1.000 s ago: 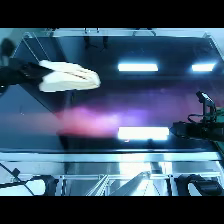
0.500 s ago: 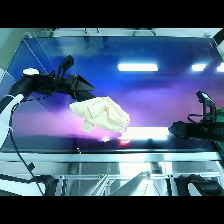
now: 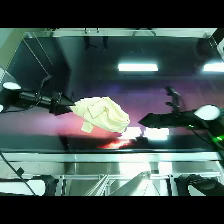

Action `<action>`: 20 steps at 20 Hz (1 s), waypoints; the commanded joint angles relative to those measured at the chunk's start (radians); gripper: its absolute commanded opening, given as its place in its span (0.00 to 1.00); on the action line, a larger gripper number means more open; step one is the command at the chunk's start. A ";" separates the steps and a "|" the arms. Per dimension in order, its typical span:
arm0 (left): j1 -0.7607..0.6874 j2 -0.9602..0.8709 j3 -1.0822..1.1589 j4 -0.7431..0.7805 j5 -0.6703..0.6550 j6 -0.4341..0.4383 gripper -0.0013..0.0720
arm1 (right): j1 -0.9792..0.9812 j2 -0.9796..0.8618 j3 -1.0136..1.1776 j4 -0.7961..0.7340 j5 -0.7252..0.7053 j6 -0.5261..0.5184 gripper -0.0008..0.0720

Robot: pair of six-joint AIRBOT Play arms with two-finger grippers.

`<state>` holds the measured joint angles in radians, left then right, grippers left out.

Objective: Fold the shirts.

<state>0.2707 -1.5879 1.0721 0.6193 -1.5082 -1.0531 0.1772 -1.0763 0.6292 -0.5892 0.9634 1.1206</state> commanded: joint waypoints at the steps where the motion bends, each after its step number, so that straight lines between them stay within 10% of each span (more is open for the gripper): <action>1: 0.079 -0.039 -0.054 0.059 0.087 0.024 0.85 | 0.128 -0.264 0.071 0.240 -0.074 -0.172 0.55; 7: 0.007 -0.232 0.127 0.061 0.097 0.034 0.84 | 0.192 -0.446 0.231 0.299 -0.085 -0.178 0.50; 10: -0.048 -0.303 0.220 0.061 0.105 0.034 0.61 | 0.190 -0.445 0.240 0.299 -0.098 -0.171 0.42; 13: -0.101 -0.348 0.298 0.062 0.093 0.035 0.01 | 0.190 -0.445 0.240 0.298 -0.080 -0.172 0.15; 20: -0.057 -0.175 0.421 0.052 -0.012 0.034 0.01 | 0.024 -0.296 0.264 0.296 0.074 -0.182 0.04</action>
<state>0.1894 -1.8435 1.4452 0.6811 -1.4769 -1.0191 0.2871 -1.4509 0.8753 -0.2966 0.9554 0.9413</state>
